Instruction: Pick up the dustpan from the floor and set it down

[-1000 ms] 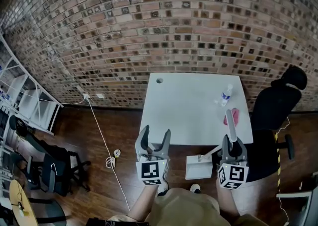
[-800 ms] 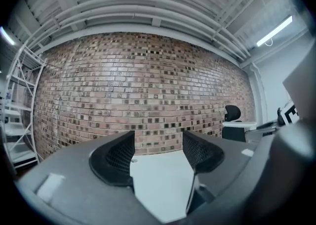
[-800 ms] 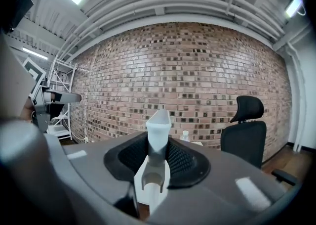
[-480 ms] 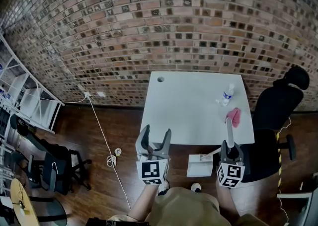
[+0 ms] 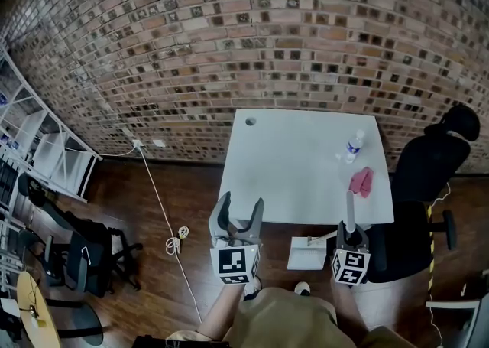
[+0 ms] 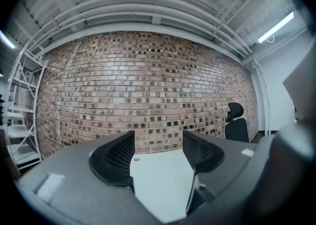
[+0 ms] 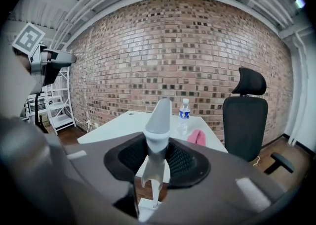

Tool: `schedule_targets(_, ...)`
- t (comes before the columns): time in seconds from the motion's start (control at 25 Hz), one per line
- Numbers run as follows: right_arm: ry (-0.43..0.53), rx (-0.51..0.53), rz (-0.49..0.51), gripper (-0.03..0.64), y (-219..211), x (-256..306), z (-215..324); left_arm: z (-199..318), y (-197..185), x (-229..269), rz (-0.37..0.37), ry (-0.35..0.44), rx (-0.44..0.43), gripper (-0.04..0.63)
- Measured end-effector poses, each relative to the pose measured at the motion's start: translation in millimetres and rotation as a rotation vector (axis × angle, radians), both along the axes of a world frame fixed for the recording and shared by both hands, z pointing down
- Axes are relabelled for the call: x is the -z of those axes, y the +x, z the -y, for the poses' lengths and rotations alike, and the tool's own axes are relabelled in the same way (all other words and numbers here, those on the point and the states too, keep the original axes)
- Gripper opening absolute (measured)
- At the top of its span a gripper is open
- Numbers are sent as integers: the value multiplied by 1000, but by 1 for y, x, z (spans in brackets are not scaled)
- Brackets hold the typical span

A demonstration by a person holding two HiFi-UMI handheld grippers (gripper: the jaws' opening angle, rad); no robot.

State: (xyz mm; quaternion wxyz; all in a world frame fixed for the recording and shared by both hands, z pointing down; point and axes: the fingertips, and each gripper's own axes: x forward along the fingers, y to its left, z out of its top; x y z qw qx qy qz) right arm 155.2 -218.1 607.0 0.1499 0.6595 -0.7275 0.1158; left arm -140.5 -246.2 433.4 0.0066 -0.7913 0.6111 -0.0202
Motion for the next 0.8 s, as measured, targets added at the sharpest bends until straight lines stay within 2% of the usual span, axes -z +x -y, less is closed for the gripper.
schedule_targets(0.56,-217,41,-41,115,-1,-113,10,-2,-1,-2,15,-7,11,282)
schedule_targets(0.8,-281,21,-39,115,2,-145,17,-1,-3,-5,17,-18,21,281)
